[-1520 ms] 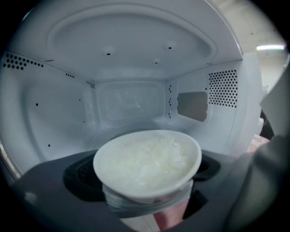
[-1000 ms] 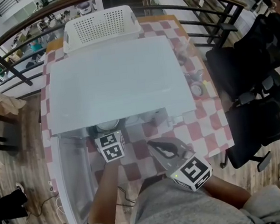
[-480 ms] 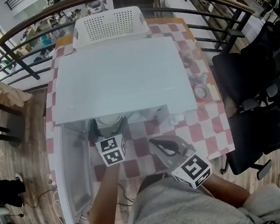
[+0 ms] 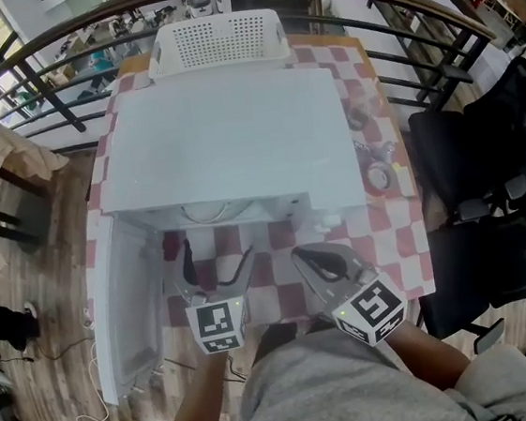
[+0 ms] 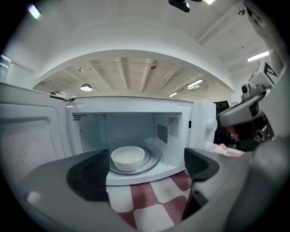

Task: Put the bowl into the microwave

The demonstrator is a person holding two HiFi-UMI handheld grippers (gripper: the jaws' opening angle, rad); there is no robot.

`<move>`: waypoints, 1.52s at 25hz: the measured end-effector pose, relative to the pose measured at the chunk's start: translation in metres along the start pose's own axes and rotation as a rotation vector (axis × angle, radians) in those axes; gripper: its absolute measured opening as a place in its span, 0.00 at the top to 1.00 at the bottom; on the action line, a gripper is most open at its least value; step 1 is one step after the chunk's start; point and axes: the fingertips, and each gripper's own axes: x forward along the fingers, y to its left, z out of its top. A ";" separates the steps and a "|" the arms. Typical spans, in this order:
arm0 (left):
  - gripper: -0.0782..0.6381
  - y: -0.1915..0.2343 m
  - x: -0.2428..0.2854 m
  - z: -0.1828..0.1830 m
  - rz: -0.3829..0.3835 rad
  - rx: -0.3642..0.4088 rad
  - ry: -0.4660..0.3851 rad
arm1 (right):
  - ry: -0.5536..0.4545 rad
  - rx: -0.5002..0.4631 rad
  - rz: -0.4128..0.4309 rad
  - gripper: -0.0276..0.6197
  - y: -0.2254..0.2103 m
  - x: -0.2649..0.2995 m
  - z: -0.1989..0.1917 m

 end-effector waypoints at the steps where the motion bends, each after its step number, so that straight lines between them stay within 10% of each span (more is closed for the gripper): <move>1: 0.18 -0.006 -0.008 0.004 0.005 -0.008 -0.012 | -0.003 -0.006 0.001 0.96 -0.004 -0.004 0.000; 22: 0.85 -0.124 -0.097 0.039 0.223 -0.169 -0.075 | -0.032 0.027 0.030 0.96 -0.076 -0.120 -0.021; 38: 0.87 -0.170 -0.154 0.035 0.374 -0.214 -0.093 | -0.040 0.003 0.159 0.96 -0.066 -0.156 -0.040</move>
